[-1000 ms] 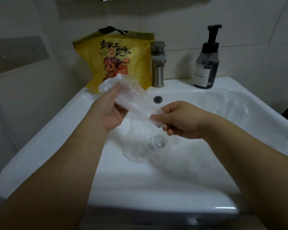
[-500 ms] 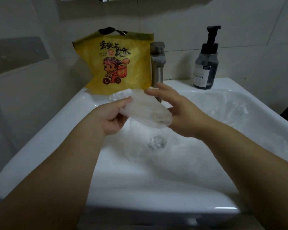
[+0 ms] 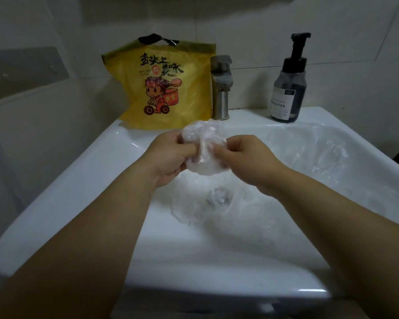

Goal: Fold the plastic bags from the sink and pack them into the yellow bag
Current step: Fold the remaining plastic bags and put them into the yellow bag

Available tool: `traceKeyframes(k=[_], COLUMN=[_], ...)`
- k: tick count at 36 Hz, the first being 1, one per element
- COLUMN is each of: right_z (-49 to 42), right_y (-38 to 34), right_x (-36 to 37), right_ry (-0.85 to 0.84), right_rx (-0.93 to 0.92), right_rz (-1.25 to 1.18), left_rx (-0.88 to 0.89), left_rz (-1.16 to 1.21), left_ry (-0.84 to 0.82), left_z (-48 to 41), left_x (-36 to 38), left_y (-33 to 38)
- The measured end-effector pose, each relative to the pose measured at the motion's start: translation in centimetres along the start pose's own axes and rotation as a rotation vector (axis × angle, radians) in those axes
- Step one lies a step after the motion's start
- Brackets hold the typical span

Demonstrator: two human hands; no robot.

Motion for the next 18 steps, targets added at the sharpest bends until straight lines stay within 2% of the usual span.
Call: traceKeyframes(k=[7,12,15,18], right_z=[-0.1,0.1,-0.2,-0.1], right_y=[1.6,2.6,2.3,2.0], right_x=[-1.3,1.1,-0.1,-1.7], right_ry=[0.089,-0.090,0.017,0.118], right_rx=[0.121,0.220,0.170,0.157], right_rz=[-0.178,-0.472,-0.380,-0.229], left_rx=[0.052,0.023,0.004,-0.026], left_rz=[0.005,-0.071,-0.074,0.044], left_ry=[-0.196,-0.213,-0.247,-0.323], left_z=[0.4,0.6,0.8,1.2], left_x=[2.3,2.7,3.1,3.5], left_y=[0.9,0.2,0.4,0.8])
Point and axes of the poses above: each hand's wrist, its own z-axis away from the middle knuckle, its own x-axis out of the palm, y = z × x, the point moved 10 cm from there along -z, towards the middle knuckle, and after that the axes turned 11 degrees about -y, right-handed, at the moved point
